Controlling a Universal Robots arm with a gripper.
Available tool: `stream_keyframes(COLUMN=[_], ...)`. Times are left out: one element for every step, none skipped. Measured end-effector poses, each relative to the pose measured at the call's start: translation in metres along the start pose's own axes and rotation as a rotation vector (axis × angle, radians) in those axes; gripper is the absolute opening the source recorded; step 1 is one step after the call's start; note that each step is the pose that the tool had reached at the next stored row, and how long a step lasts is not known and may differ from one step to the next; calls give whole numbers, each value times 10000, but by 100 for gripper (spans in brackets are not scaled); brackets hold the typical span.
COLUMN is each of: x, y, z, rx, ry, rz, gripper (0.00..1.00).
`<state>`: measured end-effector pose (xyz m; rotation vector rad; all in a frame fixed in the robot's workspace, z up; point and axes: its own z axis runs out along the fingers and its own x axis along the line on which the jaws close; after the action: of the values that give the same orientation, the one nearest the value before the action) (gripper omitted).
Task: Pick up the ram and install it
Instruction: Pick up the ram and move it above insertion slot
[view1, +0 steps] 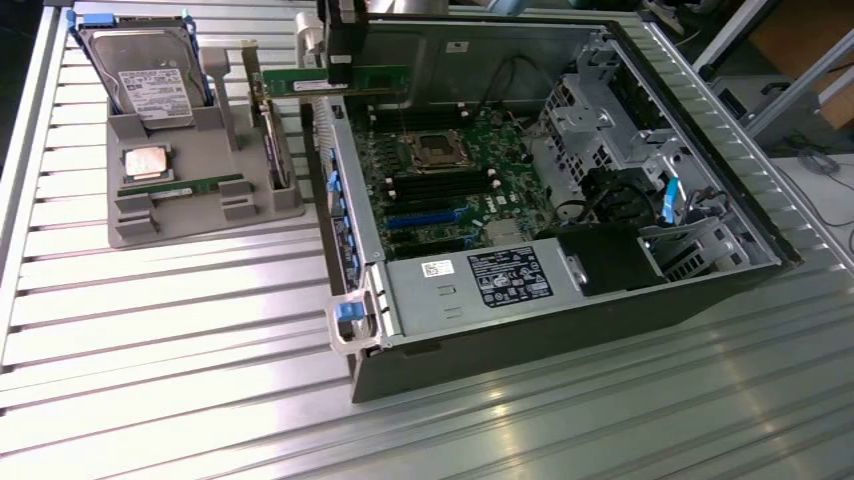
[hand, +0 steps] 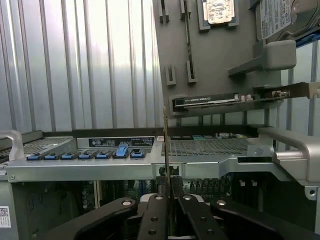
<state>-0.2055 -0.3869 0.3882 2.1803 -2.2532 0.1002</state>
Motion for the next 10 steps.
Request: stream_keyframes(x=[0,-1,-2,-2,-3,-3,-4,-5,-5,-6], y=[-14,-25,-45,-68,-82,-95,-124,-136,-148,-168], z=[0,1,2,3,3,4,5,5,6,7], rx=[0,0,0,0,0,0,0,0,0,0], ry=[0,0,0,1,1,0,0,0,0,0], rz=[0,0,-1,0,0,0,0,0,0,0], gripper=[13,13,13,13,13,13,13,13,13,13])
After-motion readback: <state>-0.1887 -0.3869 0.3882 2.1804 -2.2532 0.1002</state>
